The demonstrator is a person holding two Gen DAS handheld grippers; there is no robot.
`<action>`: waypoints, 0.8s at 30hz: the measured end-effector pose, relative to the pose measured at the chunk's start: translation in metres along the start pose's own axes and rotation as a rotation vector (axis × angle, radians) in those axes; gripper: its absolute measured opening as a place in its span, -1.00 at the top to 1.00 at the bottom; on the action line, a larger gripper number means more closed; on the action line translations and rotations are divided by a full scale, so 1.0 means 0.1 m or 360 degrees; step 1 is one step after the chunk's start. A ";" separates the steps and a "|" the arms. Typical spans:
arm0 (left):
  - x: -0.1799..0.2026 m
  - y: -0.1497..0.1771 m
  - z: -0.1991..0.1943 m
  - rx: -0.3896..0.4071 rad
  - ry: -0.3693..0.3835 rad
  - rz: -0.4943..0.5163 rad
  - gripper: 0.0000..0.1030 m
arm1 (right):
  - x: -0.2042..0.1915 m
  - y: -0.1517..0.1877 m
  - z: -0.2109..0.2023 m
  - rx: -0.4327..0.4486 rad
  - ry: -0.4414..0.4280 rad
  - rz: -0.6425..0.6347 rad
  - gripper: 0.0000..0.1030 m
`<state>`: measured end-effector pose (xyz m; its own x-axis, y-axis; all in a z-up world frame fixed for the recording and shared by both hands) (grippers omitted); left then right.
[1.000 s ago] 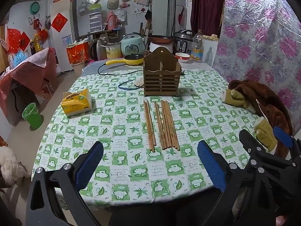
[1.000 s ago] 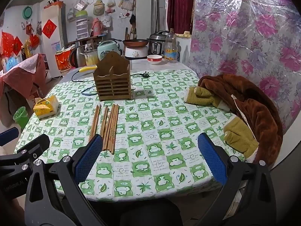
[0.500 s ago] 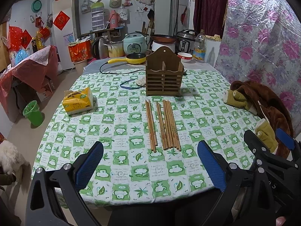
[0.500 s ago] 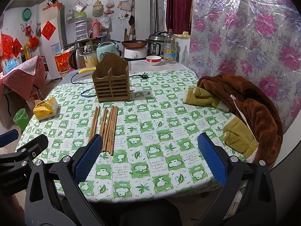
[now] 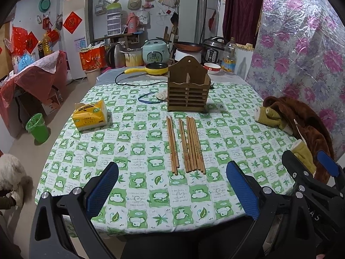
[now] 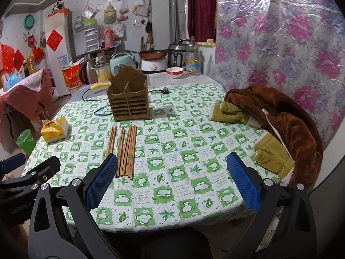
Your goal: Organize utensils
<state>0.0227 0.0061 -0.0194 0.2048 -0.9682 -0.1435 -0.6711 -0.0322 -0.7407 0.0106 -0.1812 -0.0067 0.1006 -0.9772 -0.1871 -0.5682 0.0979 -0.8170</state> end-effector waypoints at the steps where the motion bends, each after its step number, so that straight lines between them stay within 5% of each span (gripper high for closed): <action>1: 0.00 0.00 0.00 0.0004 -0.0003 -0.0001 -0.90 | 0.00 0.00 -0.01 0.0007 0.0001 0.0002 -0.88; 24: -0.01 0.00 -0.07 0.0007 0.0000 -0.0013 -0.90 | 0.00 0.03 -0.01 -0.0012 -0.0013 0.0013 -0.88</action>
<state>0.0176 0.0057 -0.0141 0.2103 -0.9679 -0.1376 -0.6664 -0.0389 -0.7445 0.0078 -0.1808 -0.0083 0.1027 -0.9748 -0.1980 -0.5752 0.1042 -0.8113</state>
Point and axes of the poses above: each gripper's, at about its wrist camera, not at the fingertips, and z roughly the way its jaws point, x to its right, y to its underside, the point moved 3 cm from there along z, roughly the way its jaws point, and after that the axes turned 15 degrees about -y, right-handed, at the moved point
